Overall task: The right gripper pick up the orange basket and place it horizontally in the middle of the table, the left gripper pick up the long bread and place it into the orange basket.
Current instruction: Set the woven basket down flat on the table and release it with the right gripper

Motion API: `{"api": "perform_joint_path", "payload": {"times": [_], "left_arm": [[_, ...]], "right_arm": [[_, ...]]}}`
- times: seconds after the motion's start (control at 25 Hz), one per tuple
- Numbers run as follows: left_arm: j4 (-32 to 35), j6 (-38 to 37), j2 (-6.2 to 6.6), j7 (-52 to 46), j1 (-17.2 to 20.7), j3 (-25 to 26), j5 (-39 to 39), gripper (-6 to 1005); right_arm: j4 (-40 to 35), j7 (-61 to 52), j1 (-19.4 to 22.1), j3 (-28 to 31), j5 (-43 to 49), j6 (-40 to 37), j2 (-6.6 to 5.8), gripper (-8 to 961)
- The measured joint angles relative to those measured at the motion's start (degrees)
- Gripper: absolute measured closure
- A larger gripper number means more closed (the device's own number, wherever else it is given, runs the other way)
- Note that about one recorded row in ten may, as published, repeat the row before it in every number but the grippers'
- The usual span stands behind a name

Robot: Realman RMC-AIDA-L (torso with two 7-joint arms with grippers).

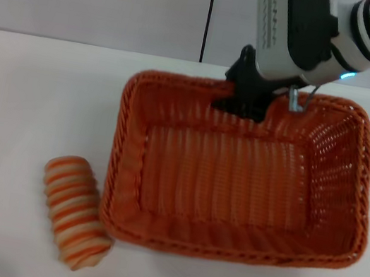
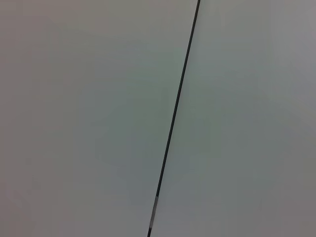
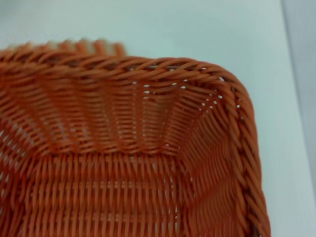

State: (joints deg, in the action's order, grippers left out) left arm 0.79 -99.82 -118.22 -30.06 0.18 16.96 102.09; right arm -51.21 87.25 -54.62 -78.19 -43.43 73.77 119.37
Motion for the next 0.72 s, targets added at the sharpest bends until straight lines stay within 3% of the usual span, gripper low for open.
{"api": "perform_joint_path", "payload": {"times": [0.4, 0.6, 0.72], "left_arm": [[-0.3, 0.0, -0.08, 0.0, 0.0, 0.0, -0.1, 157], [-0.4, -0.3, -0.08, 0.0, -0.4, 0.0, 0.0, 157], [-0.5, -0.6, -0.08, 0.0, -0.4, -0.2, 0.1, 157]], "right_arm": [[0.0, -2.3, 1.1, -2.6, -3.8, -2.1, 0.14, 713], [0.0, -2.6, 1.7, -4.4, -4.8, -2.0, 0.16, 490], [-0.2, -3.3, 2.1, -4.7, -4.7, -2.1, 0.15, 272]]}}
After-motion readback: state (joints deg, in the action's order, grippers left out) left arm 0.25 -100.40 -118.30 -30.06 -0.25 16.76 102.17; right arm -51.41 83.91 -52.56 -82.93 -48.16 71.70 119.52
